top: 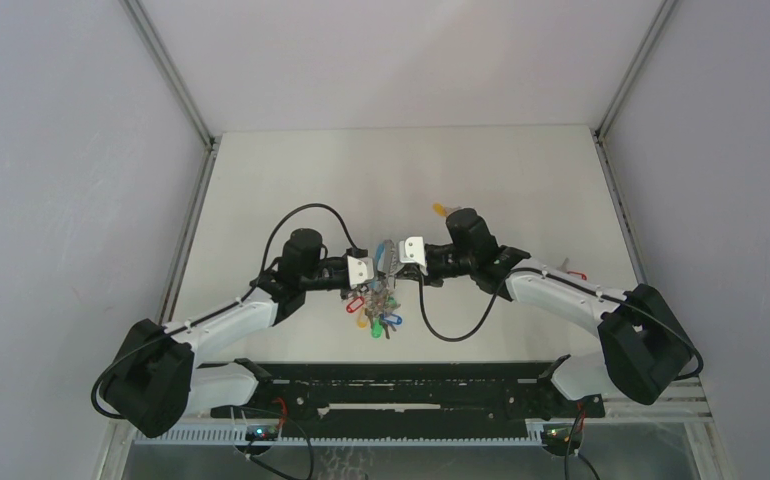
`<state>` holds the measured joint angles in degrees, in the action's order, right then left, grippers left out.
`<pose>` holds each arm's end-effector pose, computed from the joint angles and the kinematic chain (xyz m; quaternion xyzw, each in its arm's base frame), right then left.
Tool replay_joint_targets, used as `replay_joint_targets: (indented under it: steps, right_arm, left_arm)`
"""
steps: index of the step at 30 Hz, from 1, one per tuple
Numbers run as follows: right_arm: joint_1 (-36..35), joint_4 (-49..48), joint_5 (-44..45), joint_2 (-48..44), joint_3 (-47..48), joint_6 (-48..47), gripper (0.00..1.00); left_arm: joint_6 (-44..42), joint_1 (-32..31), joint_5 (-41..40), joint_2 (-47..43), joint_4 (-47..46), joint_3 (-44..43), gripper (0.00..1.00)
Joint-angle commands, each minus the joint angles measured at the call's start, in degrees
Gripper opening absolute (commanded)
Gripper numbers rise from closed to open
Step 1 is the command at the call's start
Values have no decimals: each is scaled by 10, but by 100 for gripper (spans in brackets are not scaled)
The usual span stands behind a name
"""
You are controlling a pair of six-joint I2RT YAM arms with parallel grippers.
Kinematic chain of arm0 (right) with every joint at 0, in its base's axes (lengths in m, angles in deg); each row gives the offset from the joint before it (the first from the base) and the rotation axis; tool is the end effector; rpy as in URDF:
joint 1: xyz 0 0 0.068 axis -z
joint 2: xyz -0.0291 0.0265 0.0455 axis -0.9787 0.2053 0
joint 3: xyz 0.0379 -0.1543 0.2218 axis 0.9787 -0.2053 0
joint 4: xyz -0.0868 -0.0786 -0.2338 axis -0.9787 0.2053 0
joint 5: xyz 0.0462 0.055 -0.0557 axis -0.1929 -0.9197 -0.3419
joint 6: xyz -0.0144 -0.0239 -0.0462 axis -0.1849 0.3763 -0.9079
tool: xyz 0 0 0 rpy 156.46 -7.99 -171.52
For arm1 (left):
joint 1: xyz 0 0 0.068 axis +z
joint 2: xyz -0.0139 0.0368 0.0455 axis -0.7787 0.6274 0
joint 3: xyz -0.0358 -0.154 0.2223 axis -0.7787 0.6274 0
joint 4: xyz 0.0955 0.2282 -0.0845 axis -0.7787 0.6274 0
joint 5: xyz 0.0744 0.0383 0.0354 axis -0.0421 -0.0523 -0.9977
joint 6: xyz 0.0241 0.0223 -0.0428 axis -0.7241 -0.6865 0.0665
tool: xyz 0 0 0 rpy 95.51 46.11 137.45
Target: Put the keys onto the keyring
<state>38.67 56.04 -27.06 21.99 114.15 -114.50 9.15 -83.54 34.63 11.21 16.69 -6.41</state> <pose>0.2092 0.2033 0.2308 -0.6587 0.5227 0.3125 0.4419 0.1930 -0.1508 0.2122 0.5983 0.5480 -0.2928 0.5059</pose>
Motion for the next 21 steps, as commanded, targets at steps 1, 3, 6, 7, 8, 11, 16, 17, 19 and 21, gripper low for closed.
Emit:
replay_joint_targets:
  steps: [1, 3, 6, 7, 8, 11, 16, 17, 19, 21]
  right_arm:
    - [-3, -15, 3, -11, 15, 10, 0]
    - [-2, -17, 4, -15, 12, 9, 0]
    - [-2, -16, 5, -17, 11, 10, 0]
    - [-2, -15, 5, -18, 11, 10, 0]
    - [-2, -15, 5, -19, 11, 9, 0]
    - [-2, -18, 5, -24, 7, 9, 0]
    - [-2, -21, 4, -30, 4, 10, 0]
    - [-2, -20, 4, -30, 3, 10, 0]
    - [-2, -22, 3, -29, 3, 10, 0]
    - [-2, -23, 3, -27, 4, 11, 0]
  left_arm:
    - [2, -4, 11, -3, -29, -13, 0]
    - [2, -4, 10, -3, -28, -13, 0]
    - [2, -4, 9, -2, -29, -14, 0]
    - [2, -4, 8, -2, -29, -14, 0]
    - [2, -4, 8, -2, -28, -14, 0]
    - [3, -4, 6, -2, -29, -14, 0]
    - [4, -4, 6, 0, -28, -15, 0]
    - [4, -4, 7, 1, -28, -15, 0]
    - [4, -4, 8, 0, -28, -15, 0]
    - [4, -4, 9, -1, -27, -15, 0]
